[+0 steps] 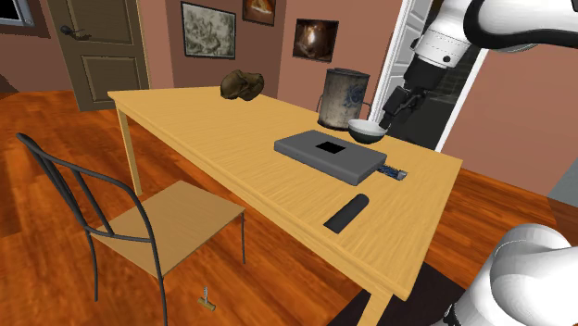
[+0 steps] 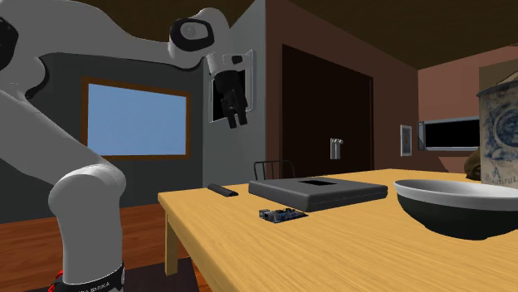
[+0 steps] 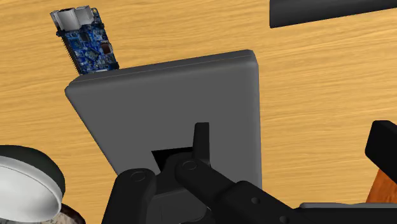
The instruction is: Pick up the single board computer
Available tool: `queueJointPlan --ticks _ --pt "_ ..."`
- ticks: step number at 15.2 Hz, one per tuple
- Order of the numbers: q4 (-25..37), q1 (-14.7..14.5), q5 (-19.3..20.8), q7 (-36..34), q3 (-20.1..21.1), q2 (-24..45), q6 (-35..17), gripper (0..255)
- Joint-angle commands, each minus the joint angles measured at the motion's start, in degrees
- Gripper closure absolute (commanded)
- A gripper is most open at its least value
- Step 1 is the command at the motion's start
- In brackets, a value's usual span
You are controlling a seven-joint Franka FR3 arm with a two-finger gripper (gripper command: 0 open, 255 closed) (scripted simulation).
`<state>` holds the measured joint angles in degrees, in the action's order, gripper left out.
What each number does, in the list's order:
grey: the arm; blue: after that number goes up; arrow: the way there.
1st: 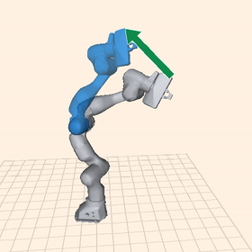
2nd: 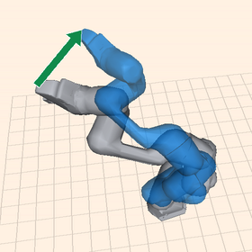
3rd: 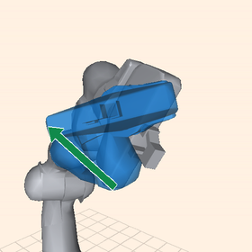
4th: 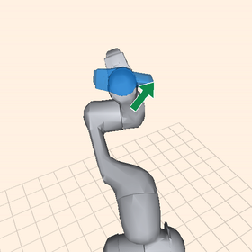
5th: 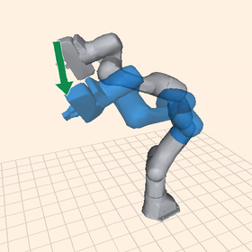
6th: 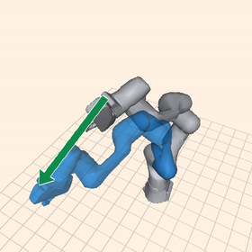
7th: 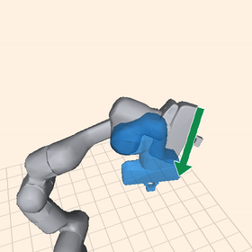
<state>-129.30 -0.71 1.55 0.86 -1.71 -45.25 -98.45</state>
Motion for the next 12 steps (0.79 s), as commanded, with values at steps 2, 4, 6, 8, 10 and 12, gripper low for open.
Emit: queueJointPlan --ticks 2,4,6,8,10,12 --pt "-1.19 0.22 0.61 1.20 -0.95 0.03 -1.00 0" --pt "-3.38 0.70 1.86 3.60 -2.87 0.29 -3.05 0" --pt "-5.33 1.21 3.15 5.99 -4.85 0.84 -5.18 0" --pt "-7.01 1.76 4.45 8.38 -6.87 1.68 -7.39 0" --pt "-8.43 2.31 5.74 10.76 -8.95 2.82 -9.67 0" --pt "-9.58 2.86 7.00 13.15 -11.06 4.28 -12.04 0"
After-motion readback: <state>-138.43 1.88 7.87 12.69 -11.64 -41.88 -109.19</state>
